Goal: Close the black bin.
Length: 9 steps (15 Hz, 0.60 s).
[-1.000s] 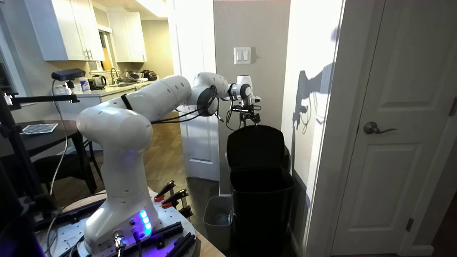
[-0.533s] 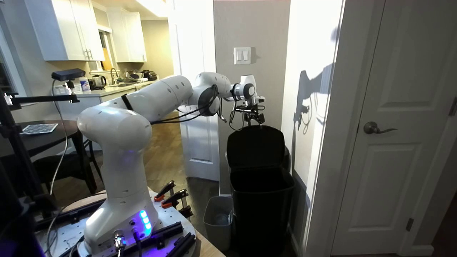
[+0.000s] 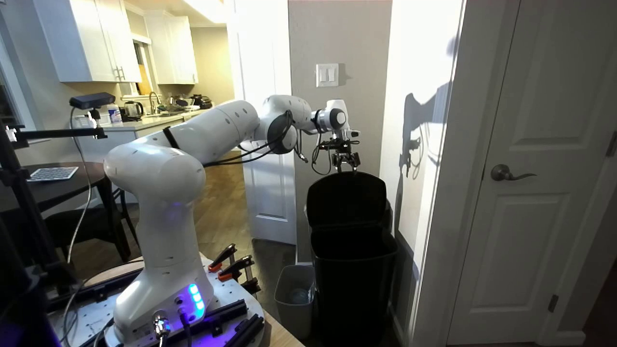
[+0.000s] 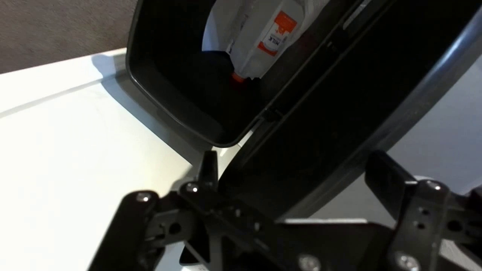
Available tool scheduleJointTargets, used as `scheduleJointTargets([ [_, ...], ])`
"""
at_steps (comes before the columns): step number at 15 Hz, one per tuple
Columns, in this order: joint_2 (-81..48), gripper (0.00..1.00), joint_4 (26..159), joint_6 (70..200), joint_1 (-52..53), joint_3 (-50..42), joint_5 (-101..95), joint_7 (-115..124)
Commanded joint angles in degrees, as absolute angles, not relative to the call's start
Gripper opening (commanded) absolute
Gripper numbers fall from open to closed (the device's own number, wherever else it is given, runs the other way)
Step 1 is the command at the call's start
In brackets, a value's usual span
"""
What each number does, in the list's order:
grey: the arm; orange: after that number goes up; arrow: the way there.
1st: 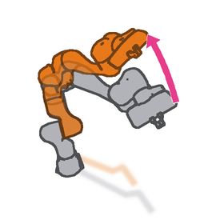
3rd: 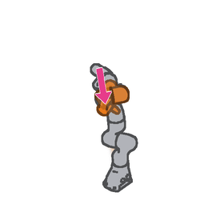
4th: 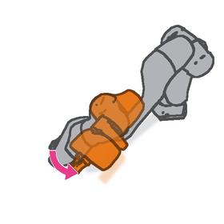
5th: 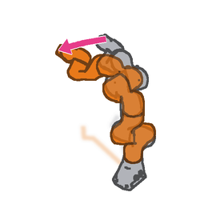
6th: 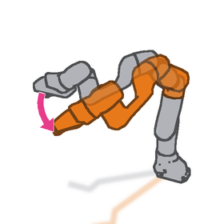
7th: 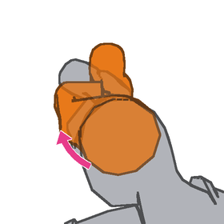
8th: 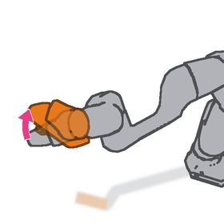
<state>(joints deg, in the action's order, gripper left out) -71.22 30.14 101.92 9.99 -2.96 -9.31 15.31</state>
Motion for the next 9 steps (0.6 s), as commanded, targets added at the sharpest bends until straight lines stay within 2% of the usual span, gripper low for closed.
scheduleJointTargets([
  [1, -69.58, 1.0, 31.12, 96.25, 10.31, -4.07, -9.87, 16.41],
  [9, -69.22, 1.0, 31.53, 80.07, 10.07, -6.26, -9.97, 15.44],
])
